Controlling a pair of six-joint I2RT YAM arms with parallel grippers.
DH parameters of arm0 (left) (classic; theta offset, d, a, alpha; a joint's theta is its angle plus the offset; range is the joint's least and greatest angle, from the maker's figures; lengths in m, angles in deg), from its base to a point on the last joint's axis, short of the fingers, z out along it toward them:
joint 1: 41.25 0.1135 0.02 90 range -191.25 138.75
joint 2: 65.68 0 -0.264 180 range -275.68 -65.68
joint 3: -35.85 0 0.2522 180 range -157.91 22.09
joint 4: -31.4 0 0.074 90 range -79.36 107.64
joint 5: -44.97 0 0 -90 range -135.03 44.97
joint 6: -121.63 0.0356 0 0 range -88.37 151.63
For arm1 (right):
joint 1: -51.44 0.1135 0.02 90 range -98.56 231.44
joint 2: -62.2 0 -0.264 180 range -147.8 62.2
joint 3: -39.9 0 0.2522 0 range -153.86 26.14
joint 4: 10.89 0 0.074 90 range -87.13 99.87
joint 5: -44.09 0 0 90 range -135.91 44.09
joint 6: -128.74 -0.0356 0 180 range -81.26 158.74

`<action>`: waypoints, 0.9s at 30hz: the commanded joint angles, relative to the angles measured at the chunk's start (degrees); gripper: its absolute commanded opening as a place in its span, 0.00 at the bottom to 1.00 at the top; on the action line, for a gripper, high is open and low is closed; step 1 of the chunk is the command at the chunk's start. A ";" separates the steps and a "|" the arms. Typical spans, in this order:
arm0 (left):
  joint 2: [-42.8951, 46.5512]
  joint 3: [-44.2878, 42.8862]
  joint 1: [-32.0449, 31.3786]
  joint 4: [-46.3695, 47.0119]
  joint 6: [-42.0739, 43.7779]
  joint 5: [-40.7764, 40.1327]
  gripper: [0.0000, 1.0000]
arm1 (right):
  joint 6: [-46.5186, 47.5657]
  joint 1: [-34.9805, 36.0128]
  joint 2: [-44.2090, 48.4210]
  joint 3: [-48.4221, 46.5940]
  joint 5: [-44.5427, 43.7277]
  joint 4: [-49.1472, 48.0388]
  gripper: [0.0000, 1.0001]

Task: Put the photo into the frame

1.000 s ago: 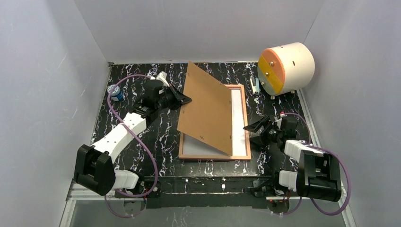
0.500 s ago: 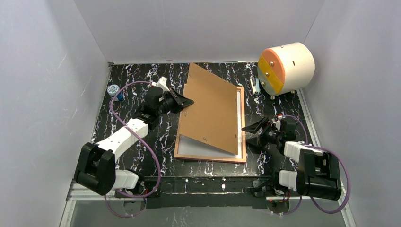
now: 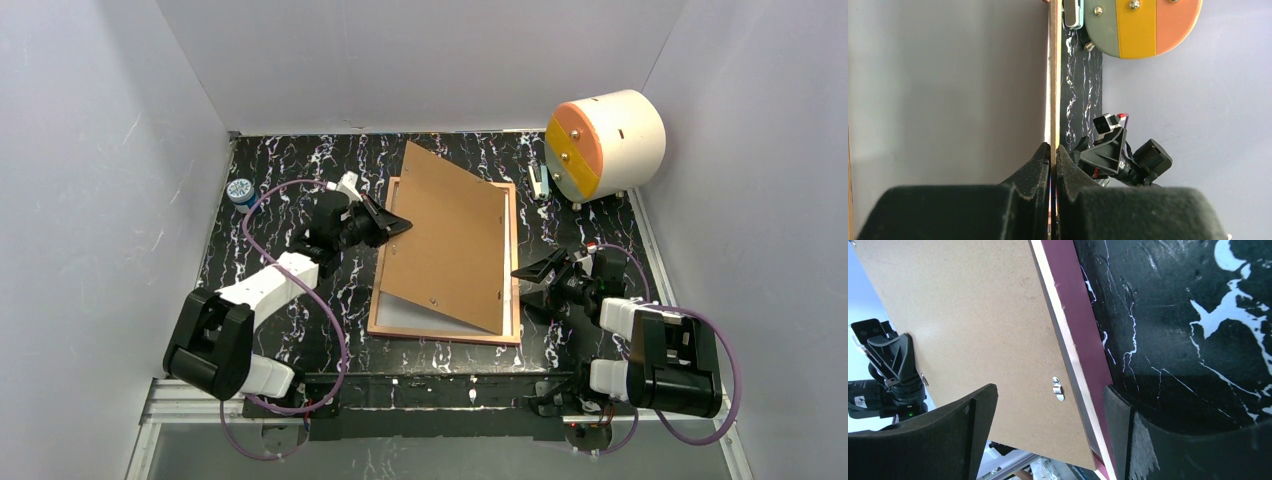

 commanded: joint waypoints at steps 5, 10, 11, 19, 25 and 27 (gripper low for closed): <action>0.90 1.67 -0.69 6.65 -3.19 0.94 0.00 | 0.19 0.34 -0.74 0.23 0.88 -1.59 0.85; 0.15 3.41 -1.27 10.02 -4.62 1.12 0.00 | 0.15 0.36 -1.18 0.34 0.86 -1.97 0.85; -0.09 3.68 -1.52 10.60 -4.80 1.27 0.00 | 0.22 0.34 -1.22 0.38 0.86 -2.07 0.85; -2.39 3.23 -2.37 13.28 -3.16 3.21 0.00 | 0.42 0.33 -1.40 0.56 0.91 -2.16 0.85; -3.89 3.48 -2.55 11.94 -2.63 2.86 0.10 | 0.56 0.33 -1.40 0.60 0.84 -2.07 0.85; -3.91 3.33 -2.55 10.05 -1.75 2.23 0.15 | 0.66 0.30 -1.40 0.49 0.70 -1.91 0.84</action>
